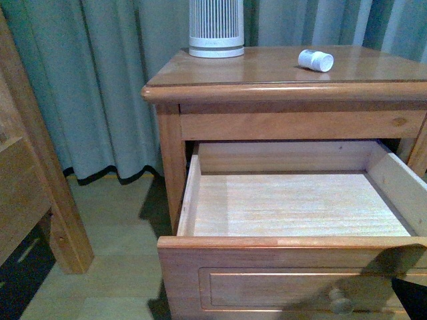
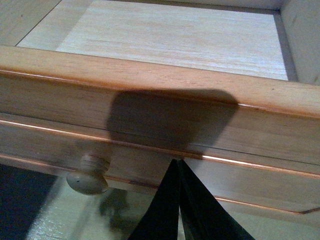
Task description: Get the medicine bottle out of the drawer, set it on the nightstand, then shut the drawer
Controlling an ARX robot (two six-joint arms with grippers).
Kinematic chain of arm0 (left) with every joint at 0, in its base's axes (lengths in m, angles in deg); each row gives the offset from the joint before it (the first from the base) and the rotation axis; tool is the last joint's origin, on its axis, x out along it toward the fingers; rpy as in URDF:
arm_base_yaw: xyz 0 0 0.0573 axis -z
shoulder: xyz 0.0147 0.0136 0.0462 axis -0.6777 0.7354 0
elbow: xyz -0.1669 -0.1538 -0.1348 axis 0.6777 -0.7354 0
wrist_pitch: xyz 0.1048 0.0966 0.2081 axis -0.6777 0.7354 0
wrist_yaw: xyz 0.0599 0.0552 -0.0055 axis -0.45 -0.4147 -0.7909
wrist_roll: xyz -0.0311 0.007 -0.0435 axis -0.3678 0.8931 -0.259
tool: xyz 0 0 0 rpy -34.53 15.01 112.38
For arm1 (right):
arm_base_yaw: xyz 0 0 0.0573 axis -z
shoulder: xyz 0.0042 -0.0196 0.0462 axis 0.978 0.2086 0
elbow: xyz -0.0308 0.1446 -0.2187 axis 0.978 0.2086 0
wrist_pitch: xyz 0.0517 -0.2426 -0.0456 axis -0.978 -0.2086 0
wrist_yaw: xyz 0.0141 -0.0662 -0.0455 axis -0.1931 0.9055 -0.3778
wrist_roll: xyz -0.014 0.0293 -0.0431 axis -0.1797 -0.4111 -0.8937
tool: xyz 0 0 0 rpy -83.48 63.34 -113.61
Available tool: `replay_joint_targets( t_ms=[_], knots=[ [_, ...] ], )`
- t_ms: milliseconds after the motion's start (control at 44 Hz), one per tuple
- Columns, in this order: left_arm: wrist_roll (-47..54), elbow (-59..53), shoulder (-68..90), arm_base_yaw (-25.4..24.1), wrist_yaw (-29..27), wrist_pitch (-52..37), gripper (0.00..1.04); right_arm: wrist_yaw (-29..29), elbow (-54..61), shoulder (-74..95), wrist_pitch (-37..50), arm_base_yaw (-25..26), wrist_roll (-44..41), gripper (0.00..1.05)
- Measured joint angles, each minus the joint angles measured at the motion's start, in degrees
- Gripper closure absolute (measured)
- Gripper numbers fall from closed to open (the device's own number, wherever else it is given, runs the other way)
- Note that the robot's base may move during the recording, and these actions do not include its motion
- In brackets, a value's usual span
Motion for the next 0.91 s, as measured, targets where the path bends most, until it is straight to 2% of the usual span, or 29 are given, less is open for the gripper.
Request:
replay_joint_targets(
  t_ms=[136, 205, 318, 432, 909],
  knots=[
    [0.0, 0.0, 0.0, 0.0, 0.0, 0.0, 0.06, -0.2, -0.3, 0.5, 0.0, 0.1, -0.2, 1.01],
    [0.0, 0.0, 0.0, 0.0, 0.0, 0.0, 0.06, -1.4, -3.0, 3.7, -0.3, 1.9, -2.5, 1.01],
    [0.0, 0.0, 0.0, 0.0, 0.0, 0.0, 0.06, -0.9, -16.0, 13.4, -4.8, 7.0, -7.4, 1.01],
    [0.0, 0.0, 0.0, 0.0, 0.0, 0.0, 0.06, -0.1, -24.5, 14.3, -11.3, 9.8, -7.9, 1.01],
    [0.0, 0.0, 0.0, 0.0, 0.0, 0.0, 0.06, -2.4, -32.5, 11.7, -18.7, 8.9, -9.9, 1.01]
  ],
)
